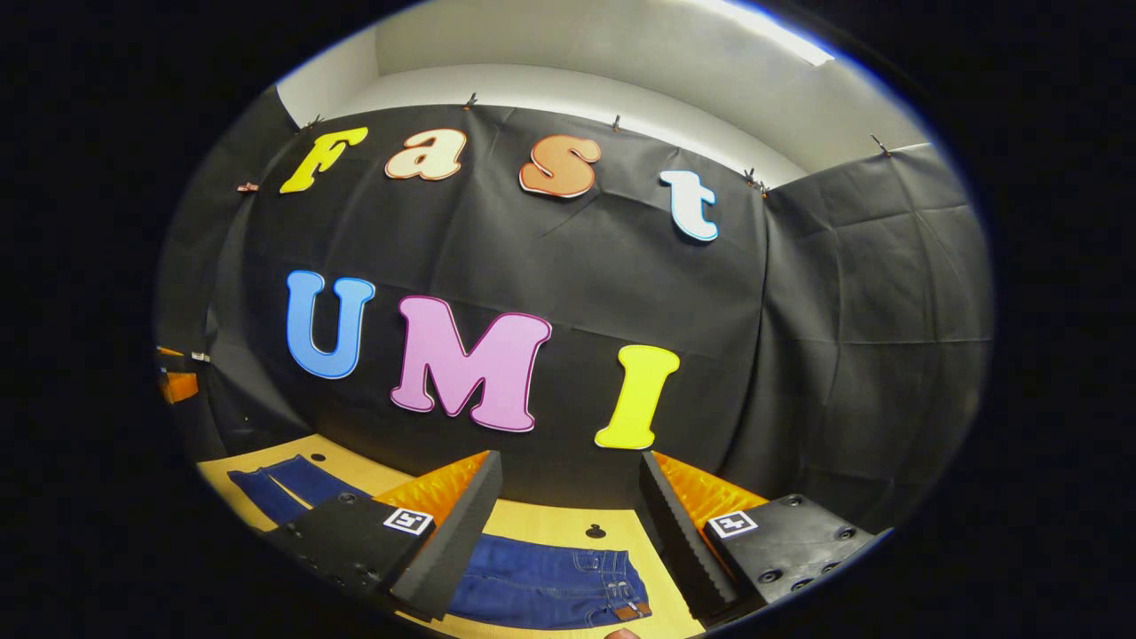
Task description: Grasp the waist and the cuffs of the jeans and fold them to make the two legs overlap; first hold the waist and fold one-third of the jeans toward the cuffs, then hold the cuffs and fold the remaining one-third in the same direction to finish folding.
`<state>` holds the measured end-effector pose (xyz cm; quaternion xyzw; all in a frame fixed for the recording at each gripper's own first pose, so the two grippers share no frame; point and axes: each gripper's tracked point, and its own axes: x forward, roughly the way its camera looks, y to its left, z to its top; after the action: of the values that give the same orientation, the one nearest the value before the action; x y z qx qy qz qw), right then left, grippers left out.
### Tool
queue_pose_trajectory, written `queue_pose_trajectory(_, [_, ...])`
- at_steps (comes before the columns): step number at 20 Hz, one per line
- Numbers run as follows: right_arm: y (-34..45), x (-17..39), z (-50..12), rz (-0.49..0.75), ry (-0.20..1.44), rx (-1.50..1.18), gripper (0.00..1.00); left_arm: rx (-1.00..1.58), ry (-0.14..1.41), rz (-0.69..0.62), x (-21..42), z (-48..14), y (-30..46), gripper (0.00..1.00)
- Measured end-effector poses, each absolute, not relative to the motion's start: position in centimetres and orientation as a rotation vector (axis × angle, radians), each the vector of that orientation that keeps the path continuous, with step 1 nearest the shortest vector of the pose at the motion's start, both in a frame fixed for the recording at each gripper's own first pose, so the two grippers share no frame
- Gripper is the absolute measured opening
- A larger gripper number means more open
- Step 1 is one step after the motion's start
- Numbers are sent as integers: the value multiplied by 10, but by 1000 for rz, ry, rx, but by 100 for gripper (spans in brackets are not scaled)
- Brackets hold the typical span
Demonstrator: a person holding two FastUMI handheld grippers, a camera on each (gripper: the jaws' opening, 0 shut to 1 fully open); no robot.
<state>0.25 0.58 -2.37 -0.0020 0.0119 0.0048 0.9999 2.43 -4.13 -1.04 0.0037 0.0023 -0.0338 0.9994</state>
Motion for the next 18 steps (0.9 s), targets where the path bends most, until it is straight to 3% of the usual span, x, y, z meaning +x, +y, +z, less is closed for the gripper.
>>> queue_pose_trajectory(4, [17, -8, -27, 44, 33, 11, 96, -3, 19, -72, 15, -22, -47, 98])
queue_pose_trajectory(14, [-9, -18, -15, -3, 28, -29, 96, -48, 29, -39, 11, -27, -18, 98])
queue_pose_trajectory(18, [7, -25, -15, 51, 19, -58, 96, 69, 7, -64, 10, -23, -23, 98])
